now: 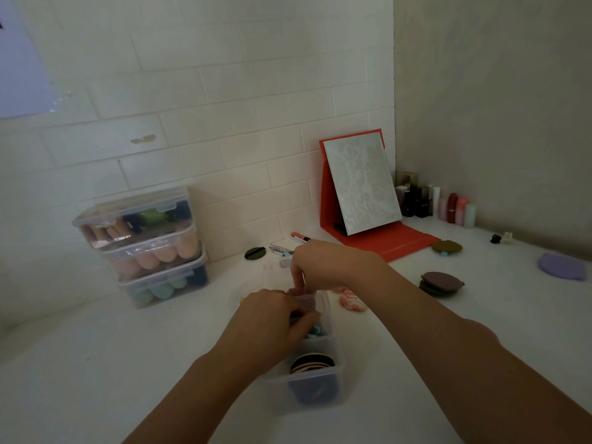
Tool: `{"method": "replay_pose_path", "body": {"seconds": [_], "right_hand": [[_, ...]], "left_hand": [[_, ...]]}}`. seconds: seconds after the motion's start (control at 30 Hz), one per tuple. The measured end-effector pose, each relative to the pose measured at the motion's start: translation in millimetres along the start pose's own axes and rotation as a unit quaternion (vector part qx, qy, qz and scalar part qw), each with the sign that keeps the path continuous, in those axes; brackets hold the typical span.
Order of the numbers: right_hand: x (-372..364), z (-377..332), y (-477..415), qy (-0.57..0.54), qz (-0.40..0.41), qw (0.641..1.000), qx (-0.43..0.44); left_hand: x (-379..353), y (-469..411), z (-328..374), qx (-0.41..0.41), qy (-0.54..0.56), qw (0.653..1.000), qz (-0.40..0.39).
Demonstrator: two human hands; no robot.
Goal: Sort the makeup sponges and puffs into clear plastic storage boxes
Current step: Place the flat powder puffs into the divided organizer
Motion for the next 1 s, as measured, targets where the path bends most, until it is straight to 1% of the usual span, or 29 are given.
{"method": "replay_pose_path", "body": {"seconds": [0.07, 0.17, 0.27, 0.33, 0.37, 0.43, 0.5, 0.57, 0.63, 0.7, 0.73, 0.77, 0.87, 0.93, 1.0], "right_hand": [[-0.9, -0.2, 0.0, 0.007, -0.013, 1.0, 0.003], [-2.5, -0.1, 3.4, 0.031, -0.073, 0.997, 0.009], [0.6, 1.7, 9.8, 0.036, -0.118, 0.992, 0.011], [2.7, 2.8, 11.6, 0.025, -0.126, 0.992, 0.003], [3.0, 2.3, 12.2, 0.019, -0.13, 0.991, -0.001], [3.0, 2.7, 12.5, 0.002, -0.141, 0.99, -0.007], [7.5, 7.5, 15.0, -0.052, -0.144, 0.988, -0.007], [19.6, 17.6, 20.5, -0.155, -0.111, 0.982, -0.02], [32.7, 34.3, 27.3, -0.214, -0.047, 0.974, -0.055], [35.5, 55.4, 32.0, -0.212, -0.015, 0.97, -0.116], [33.2, 64.3, 34.0, -0.195, -0.022, 0.969, -0.148], [28.6, 70.9, 35.8, -0.177, -0.046, 0.966, -0.181], [13.7, 78.2, 42.1, -0.136, -0.148, 0.943, -0.265], [7.7, 74.3, 45.8, -0.111, -0.178, 0.934, -0.29], [3.7, 67.4, 46.7, -0.084, -0.169, 0.939, -0.287]], "left_hand": [[-0.2, -1.4, -0.6, 0.005, 0.031, 0.999, -0.013], [-0.7, 0.4, 0.6, -0.013, 0.087, 0.996, -0.027], [1.0, 2.6, 1.8, -0.03, 0.1, 0.995, 0.007], [0.9, 4.0, -2.0, -0.005, 0.09, 0.995, 0.04], [-0.2, 4.6, -4.2, 0.013, 0.092, 0.995, 0.04], [-4.5, 4.6, -6.5, 0.03, 0.116, 0.993, 0.0], [-7.6, 3.2, -5.4, 0.016, 0.123, 0.992, -0.028], [-7.7, 2.4, -6.3, 0.009, 0.114, 0.993, -0.022], [-8.9, 1.9, -8.6, 0.011, 0.112, 0.994, -0.016], [-10.4, 1.9, -9.3, 0.018, 0.114, 0.993, -0.02], [-10.9, 2.0, -9.6, 0.023, 0.118, 0.993, -0.023], [-11.3, 1.5, -9.7, 0.027, 0.121, 0.992, -0.023], [-11.1, 2.0, -9.7, 0.026, 0.121, 0.992, -0.017], [-11.5, 2.6, -10.0, 0.025, 0.12, 0.992, -0.014], [-12.2, 2.5, -10.3, 0.028, 0.121, 0.992, -0.015]]}}
Point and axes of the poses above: each hand's wrist, its own y-axis away from the middle knuckle, its own x-axis out of the back of the hand, z = x × y, the point moved 3 cm from there along -y, towards the middle knuckle, and after that the axes turned 1 degree about z, right-handed, at the moved point
